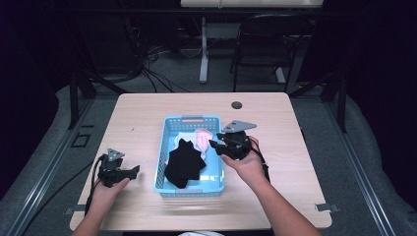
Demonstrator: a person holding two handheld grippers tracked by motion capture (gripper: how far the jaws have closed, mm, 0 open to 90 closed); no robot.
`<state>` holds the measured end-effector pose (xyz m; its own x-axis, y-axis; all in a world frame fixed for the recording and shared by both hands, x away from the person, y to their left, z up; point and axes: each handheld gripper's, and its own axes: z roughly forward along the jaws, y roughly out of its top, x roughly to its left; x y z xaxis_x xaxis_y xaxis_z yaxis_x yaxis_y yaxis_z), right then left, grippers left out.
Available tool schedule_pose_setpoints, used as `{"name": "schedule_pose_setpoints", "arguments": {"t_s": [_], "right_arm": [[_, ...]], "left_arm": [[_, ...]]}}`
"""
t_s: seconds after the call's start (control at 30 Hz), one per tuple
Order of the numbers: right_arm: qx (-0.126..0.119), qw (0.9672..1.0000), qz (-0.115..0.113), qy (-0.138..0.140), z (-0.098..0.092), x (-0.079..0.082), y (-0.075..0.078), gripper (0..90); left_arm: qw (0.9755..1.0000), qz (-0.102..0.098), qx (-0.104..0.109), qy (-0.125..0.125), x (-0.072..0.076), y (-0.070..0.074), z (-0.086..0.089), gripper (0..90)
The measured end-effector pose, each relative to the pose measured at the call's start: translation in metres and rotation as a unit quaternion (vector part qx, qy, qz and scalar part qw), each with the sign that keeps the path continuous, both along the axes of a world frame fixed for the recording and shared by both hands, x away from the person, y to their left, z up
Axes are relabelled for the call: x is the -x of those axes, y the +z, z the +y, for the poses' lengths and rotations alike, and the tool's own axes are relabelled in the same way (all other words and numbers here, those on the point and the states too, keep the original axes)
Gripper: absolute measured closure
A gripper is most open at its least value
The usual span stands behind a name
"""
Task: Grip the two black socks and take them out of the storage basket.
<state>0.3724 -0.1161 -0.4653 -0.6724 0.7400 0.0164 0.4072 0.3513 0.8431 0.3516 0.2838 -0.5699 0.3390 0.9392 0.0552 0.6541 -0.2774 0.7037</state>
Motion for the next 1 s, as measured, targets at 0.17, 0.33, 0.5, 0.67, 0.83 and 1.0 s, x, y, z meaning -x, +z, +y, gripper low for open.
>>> {"name": "schedule_pose_setpoints", "arguments": {"t_s": [0.17, 0.33, 0.5, 0.67, 0.83, 1.0], "right_arm": [[0.0, 1.0, 0.007, 0.007, 0.013, -0.009, 0.0, 60.2], [0.004, 0.9998, 0.01, 0.017, 0.027, -0.017, 0.001, 60.3], [0.015, 0.9994, 0.013, 0.029, 0.042, -0.023, 0.002, 60.3], [0.024, 0.9989, 0.012, 0.038, 0.056, -0.027, 0.002, 59.7], [0.035, 0.9987, 0.008, 0.035, 0.067, -0.03, 0.002, 59.0], [0.037, 0.9985, 0.012, 0.038, 0.077, -0.036, -0.003, 57.4]], "left_arm": [[1.0, 0.0, 0.0, 0.0, 0.0, 0.0, 0.0, 20.8], [1.0, 0.0, 0.0, -0.001, 0.0, 0.0, 0.0, 20.8], [1.0, -0.001, 0.0, -0.001, 0.0, 0.0, 0.0, 20.8], [1.0, -0.001, -0.001, -0.002, 0.0, 0.001, 0.0, 20.8], [1.0, -0.001, 0.0, -0.001, 0.0, 0.001, 0.0, 20.8], [1.0, -0.001, 0.002, -0.001, 0.0, 0.001, 0.001, 20.8]]}}
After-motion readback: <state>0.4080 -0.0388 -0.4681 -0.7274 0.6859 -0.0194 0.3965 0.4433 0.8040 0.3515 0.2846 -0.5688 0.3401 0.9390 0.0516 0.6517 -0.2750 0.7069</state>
